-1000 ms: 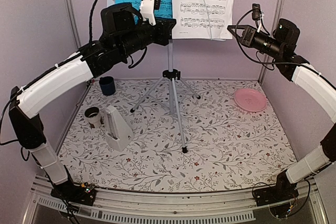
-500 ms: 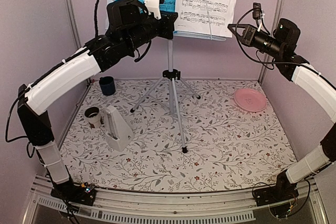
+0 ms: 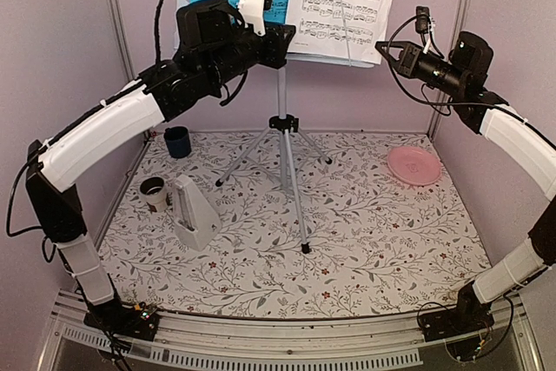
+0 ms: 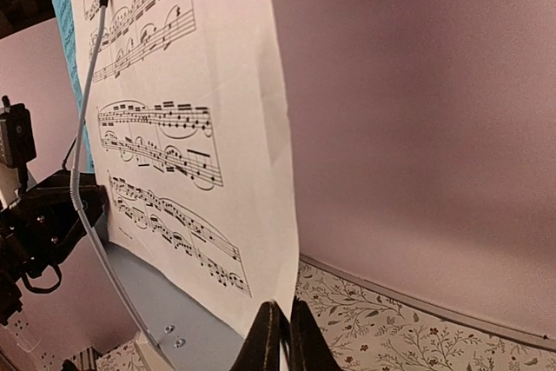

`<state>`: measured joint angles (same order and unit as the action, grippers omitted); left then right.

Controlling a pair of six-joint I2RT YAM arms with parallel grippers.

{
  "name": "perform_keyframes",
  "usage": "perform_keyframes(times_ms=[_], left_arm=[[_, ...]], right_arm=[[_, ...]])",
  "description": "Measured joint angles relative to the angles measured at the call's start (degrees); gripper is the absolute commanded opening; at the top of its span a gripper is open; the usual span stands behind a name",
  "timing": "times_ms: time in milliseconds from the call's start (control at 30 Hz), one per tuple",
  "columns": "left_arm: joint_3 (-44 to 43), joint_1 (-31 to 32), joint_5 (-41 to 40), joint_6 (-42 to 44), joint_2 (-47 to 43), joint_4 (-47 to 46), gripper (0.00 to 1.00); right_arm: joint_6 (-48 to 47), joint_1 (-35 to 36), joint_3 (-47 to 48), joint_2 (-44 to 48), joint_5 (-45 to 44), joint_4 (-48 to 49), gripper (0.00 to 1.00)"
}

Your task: Set up the instrument practice props

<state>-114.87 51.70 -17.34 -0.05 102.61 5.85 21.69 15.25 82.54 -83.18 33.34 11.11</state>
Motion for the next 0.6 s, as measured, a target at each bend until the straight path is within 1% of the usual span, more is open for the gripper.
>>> perform_keyframes(times_ms=[67,100,200,300,467,533,600], left_arm=[[1.22,0.31,-0.02,0.35,-1.03,-0.11,0.41],[2.03,0.57,-0.07,0.63,-1.73,-0.22,0.44],[4.61,1.57,-0.11,1.62,-4.13,-0.48,0.55],[7.89,2.47,-0.04,2.40,-6.99,-1.01,0.63],[17.90,2.82,-0.31,2.27,-14.34,-2.10,0.78],[21.66,2.82,-0.63,1.95,-17.27,-1.86,0.83],[25.27,2.47,-1.09,1.20,-20.35,-0.92,0.89]], right_arm=[[-0.09,0.00,0.00,0.00,-0.28,-0.17,0.14],[-0.17,0.00,0.00,0.00,-0.46,-0.35,0.20],[-0.55,0.00,0.00,0.02,-1.36,-0.81,0.40],[-1.03,-0.04,0.00,0.37,-2.56,-1.75,0.62],[-2.62,-0.15,-0.17,2.64,-5.16,-3.41,0.90],[-2.82,-0.26,-0.50,3.96,-5.84,-3.82,0.96],[-3.58,-0.31,-1.11,5.62,-6.45,-4.31,0.99]])
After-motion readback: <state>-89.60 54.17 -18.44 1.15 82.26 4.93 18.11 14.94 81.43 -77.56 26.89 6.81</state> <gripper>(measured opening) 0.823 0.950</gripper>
